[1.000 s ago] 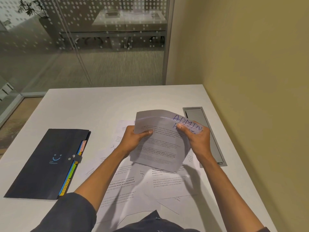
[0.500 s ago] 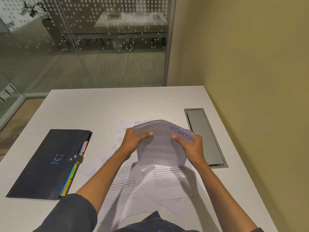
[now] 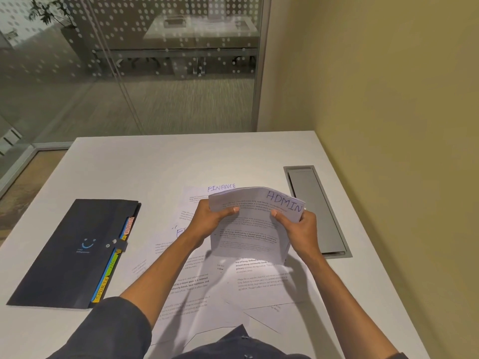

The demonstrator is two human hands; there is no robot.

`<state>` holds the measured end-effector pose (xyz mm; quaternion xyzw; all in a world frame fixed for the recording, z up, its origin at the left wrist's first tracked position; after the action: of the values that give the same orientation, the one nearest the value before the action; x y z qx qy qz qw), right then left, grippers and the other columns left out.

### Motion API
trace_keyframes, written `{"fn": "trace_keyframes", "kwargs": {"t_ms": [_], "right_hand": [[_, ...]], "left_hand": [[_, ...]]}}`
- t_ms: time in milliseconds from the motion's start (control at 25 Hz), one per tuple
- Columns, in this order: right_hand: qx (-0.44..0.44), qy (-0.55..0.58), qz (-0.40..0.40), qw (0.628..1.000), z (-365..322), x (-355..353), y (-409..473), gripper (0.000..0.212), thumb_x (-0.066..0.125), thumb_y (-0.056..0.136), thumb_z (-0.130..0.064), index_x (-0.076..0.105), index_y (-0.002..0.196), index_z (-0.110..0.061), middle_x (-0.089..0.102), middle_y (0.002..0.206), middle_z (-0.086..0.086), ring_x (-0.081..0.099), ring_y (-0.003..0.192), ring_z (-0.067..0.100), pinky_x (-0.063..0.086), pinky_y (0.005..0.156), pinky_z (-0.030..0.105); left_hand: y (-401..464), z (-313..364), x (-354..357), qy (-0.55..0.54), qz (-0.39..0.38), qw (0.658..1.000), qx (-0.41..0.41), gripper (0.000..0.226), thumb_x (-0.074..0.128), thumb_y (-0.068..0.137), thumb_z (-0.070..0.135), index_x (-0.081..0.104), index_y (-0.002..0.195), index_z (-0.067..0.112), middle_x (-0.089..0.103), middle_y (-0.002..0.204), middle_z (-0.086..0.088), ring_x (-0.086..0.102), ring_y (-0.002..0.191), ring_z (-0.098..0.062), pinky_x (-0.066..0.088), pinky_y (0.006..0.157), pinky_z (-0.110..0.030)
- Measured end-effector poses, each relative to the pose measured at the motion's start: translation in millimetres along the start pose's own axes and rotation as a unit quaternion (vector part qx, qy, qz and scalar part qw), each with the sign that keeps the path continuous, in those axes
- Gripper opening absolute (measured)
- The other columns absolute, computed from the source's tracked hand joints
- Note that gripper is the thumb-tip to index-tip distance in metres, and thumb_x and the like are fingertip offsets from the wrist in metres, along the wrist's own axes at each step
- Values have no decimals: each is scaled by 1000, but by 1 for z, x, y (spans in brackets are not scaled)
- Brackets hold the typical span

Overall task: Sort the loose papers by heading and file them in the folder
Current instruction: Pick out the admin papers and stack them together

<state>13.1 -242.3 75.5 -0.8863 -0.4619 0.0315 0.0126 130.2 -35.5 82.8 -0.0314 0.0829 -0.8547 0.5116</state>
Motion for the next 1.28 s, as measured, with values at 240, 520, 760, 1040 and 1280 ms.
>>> {"fn": "trace_keyframes", "kwargs": {"t_ms": [240, 520, 760, 1040, 1280], "right_hand": [[1, -1, 4, 1000, 6, -2, -4, 18, 78, 83, -17, 75, 100, -11, 77, 88, -2, 73, 75, 12, 58, 63, 26], [18, -6, -6, 1000, 19, 4, -13, 17, 77, 83, -19, 73, 99, -19, 75, 91, -8, 72, 77, 6, 57, 63, 21], [40, -6, 3, 999, 28, 9, -20, 16, 79, 82, -19, 72, 95, -23, 75, 92, -5, 72, 76, 6, 57, 64, 21], [58, -19, -2, 998, 47, 7, -25, 27, 79, 81, -18, 71, 107, -15, 74, 95, -4, 72, 82, 8, 55, 61, 16], [43, -11, -28, 999, 35, -2, -19, 18, 78, 82, -14, 74, 98, -6, 78, 90, 2, 75, 84, 20, 57, 67, 26]], "left_hand": [[-5, 0, -4, -12, 19, 1000, 13, 23, 74, 83, 18, 71, 106, 19, 76, 96, 3, 72, 86, -12, 56, 69, -23], [-12, -12, -8, -25, 48, 999, 1, 17, 75, 82, 19, 72, 99, 19, 76, 91, 2, 73, 82, -11, 55, 66, -21], [-22, -24, -10, -22, 59, 998, 1, 19, 76, 81, 16, 71, 99, 18, 76, 88, 7, 73, 81, -10, 54, 63, -18], [-24, -35, -6, -6, 53, 999, -5, 17, 76, 81, 18, 72, 97, 20, 76, 91, 4, 73, 85, -14, 57, 72, -27], [-15, -26, -38, -129, 158, 978, -38, 17, 74, 81, 10, 70, 97, 14, 75, 87, 0, 73, 80, -16, 56, 75, -32]]}}
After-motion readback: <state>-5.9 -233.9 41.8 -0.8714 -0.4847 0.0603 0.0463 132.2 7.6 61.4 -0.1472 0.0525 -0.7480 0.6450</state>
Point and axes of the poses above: each hand's wrist, its own y-axis towards the middle knuckle, its own x-axis out of the palm, z = x × y, the point moved 9 cm from there along y, towards the middle knuckle
